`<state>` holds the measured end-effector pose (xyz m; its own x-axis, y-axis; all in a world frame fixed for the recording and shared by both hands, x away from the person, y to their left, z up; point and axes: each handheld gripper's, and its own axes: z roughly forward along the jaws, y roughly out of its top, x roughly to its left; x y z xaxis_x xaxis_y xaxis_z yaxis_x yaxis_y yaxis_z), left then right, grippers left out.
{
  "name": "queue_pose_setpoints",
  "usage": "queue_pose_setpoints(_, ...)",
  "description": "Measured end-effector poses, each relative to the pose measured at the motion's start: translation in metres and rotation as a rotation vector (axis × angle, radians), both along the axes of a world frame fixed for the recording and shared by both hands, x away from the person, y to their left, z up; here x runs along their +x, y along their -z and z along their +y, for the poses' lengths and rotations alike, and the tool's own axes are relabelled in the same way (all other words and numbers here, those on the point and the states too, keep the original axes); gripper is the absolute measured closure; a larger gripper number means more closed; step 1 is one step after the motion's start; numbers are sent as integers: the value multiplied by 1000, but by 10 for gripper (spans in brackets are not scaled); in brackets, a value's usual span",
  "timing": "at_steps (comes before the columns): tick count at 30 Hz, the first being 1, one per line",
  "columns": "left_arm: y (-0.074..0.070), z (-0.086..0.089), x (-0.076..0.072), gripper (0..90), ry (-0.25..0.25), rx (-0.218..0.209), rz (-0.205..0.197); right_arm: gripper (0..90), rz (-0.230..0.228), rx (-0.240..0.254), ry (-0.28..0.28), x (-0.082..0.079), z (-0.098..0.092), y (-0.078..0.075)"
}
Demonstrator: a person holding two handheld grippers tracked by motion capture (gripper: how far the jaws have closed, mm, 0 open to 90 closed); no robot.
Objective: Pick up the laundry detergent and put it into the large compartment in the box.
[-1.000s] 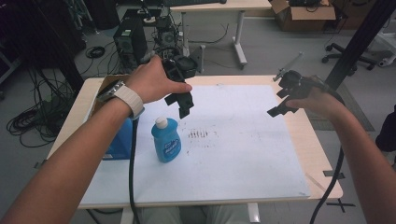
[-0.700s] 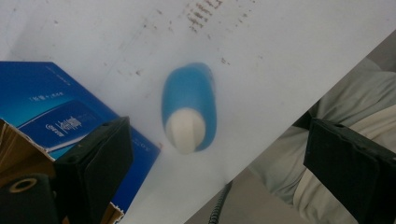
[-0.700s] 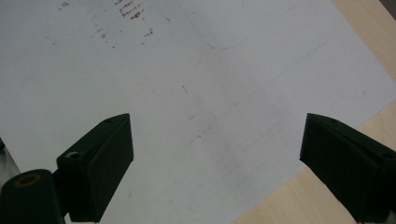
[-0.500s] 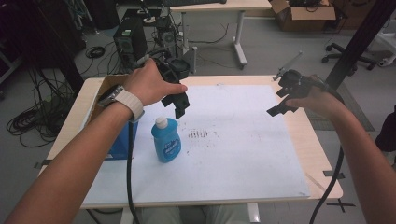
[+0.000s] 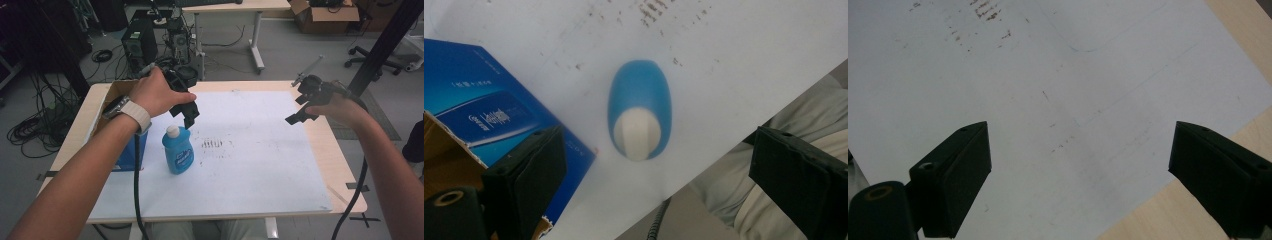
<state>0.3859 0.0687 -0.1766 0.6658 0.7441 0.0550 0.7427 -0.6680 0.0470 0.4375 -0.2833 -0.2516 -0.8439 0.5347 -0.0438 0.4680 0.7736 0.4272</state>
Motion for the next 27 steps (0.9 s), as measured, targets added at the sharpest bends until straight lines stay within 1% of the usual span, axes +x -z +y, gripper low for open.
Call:
queue_pose_setpoints(2, 2, 0, 0, 85, -1, -5, -3, 99, -2, 0, -4, 0, 0, 0)
queue_pose_setpoints(5, 4, 0, 1, 86, 0, 1, -5, 100, -1, 1, -2, 0, -1, 0)
queue_pose_setpoints(6, 5, 1, 1, 86, -1, -2, -5, 100, -1, 0, -1, 0, -1, 0)
queue_pose_setpoints(9, 7, 3, 2, 86, -1, -5, 0, 100, 0, 0, -1, 0, -2, 0)
queue_pose_setpoints(12, 9, 4, 2, 87, -6, -4, -12, 100, 0, 1, 1, 0, -2, 0)
queue_pose_setpoints(13, 10, 4, 3, 87, -7, -11, -12, 100, 0, 1, 1, 0, -2, -1)
queue_pose_setpoints(16, 12, 4, 3, 87, -11, -14, -12, 100, -2, 0, 2, 0, -3, -1)
queue_pose_setpoints(20, 16, 4, 4, 87, -14, -18, -6, 100, 0, 2, 2, -1, -3, 0)
queue_pose_setpoints(22, 20, 5, 4, 87, -19, -22, -2, 100, 2, 3, 2, -1, -4, 1)
queue_pose_setpoints(25, 22, 6, 5, 87, -24, -15, 2, 100, 3, 2, 3, -1, -4, 1)
queue_pose_setpoints(26, 22, 6, 5, 88, -31, -17, -1, 100, 4, 4, 4, -1, -4, 1)
queue_pose_setpoints(27, 23, 7, 5, 88, -32, -28, 2, 100, 5, 5, 3, -1, -4, 1)
